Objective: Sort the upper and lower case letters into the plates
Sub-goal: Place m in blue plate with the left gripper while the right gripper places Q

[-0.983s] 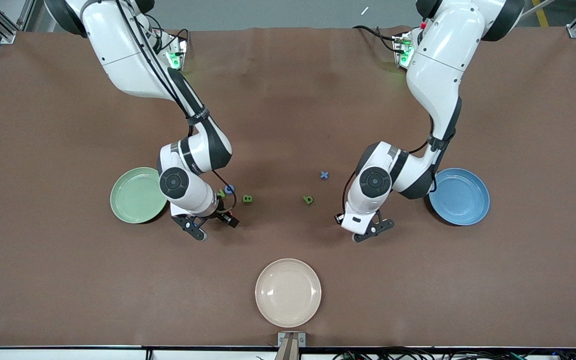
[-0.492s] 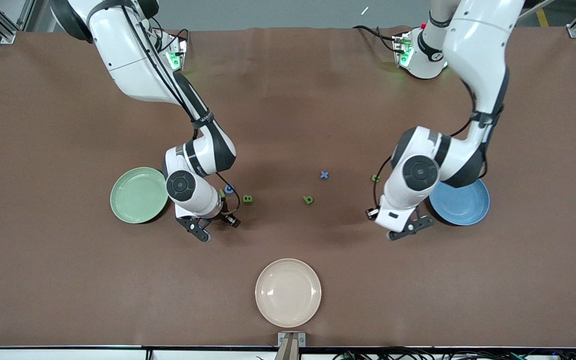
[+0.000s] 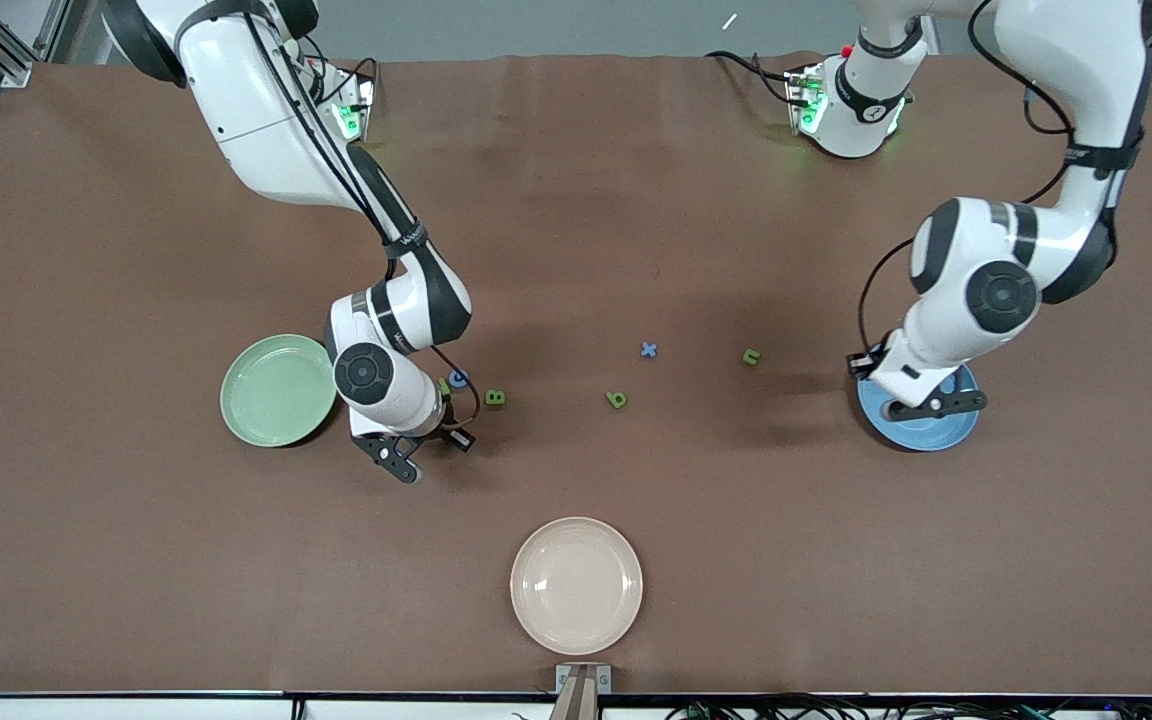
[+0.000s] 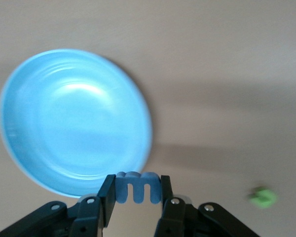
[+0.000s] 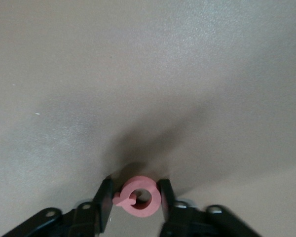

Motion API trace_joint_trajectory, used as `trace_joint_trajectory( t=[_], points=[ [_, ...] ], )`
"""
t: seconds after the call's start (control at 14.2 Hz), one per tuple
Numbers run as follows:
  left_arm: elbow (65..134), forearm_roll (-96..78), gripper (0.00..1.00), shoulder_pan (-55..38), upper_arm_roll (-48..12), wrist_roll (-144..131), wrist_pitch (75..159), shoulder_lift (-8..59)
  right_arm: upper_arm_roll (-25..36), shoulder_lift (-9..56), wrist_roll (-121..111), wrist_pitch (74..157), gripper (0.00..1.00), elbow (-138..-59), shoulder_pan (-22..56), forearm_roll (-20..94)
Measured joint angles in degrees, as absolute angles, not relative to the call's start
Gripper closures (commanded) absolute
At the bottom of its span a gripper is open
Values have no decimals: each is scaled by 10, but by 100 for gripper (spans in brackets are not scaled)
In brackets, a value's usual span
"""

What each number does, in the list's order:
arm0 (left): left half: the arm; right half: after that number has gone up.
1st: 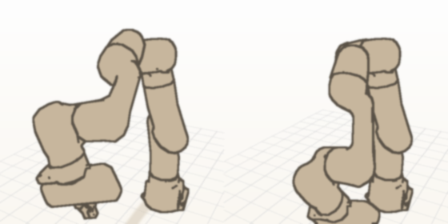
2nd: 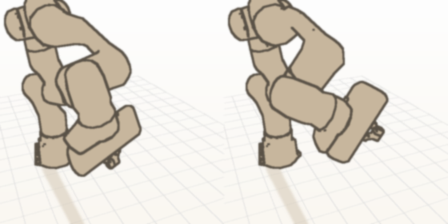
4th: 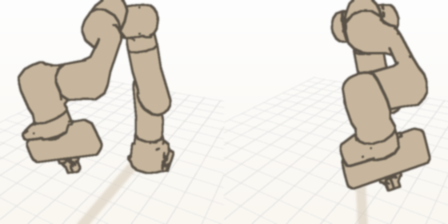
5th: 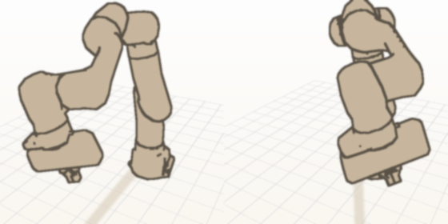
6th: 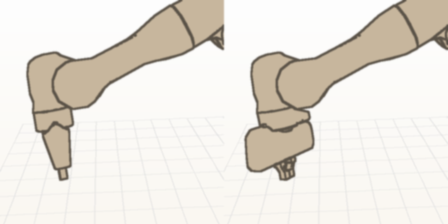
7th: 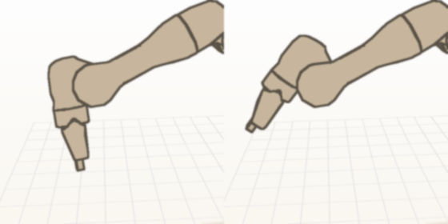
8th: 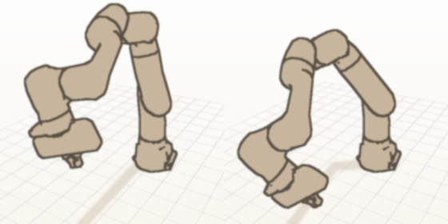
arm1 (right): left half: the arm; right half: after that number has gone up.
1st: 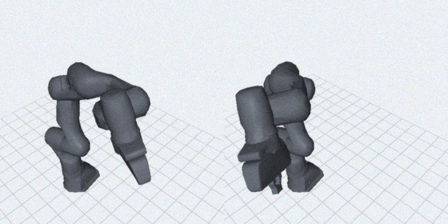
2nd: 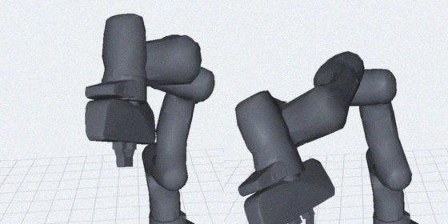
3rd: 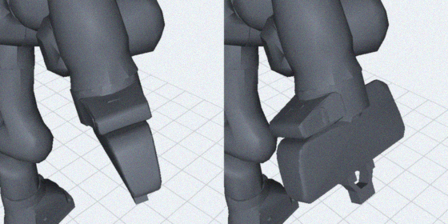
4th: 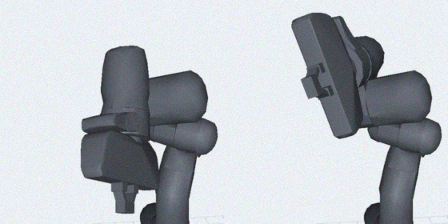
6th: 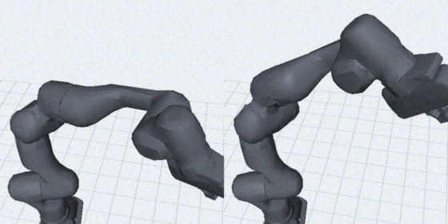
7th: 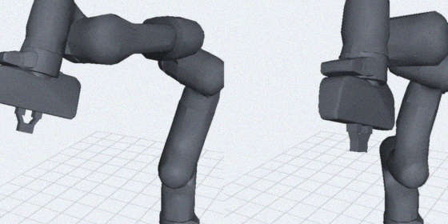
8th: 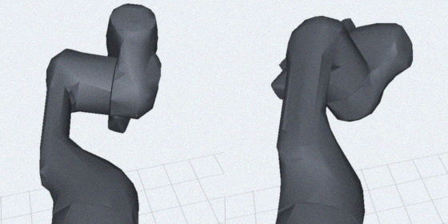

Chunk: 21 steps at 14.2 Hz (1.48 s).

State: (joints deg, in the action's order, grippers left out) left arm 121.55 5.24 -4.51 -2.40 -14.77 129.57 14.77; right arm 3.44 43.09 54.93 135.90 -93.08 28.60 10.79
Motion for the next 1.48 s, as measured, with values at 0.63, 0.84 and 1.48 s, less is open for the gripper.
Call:
trace_joint_trajectory(
  t=[0.63,0.84,1.48],
  points=[
    [1315,112,82,29,-29,-66,1442,170,79,423,508,1205,100,-876,273,88],
    [1322,112,82,29,-29,-66,1447,177,88,386,408,1160,100,-887,223,87],
    [1331,112,69,42,-28,-66,1461,188,89,293,257,1312,100,-1118,151,87]
  ],
)
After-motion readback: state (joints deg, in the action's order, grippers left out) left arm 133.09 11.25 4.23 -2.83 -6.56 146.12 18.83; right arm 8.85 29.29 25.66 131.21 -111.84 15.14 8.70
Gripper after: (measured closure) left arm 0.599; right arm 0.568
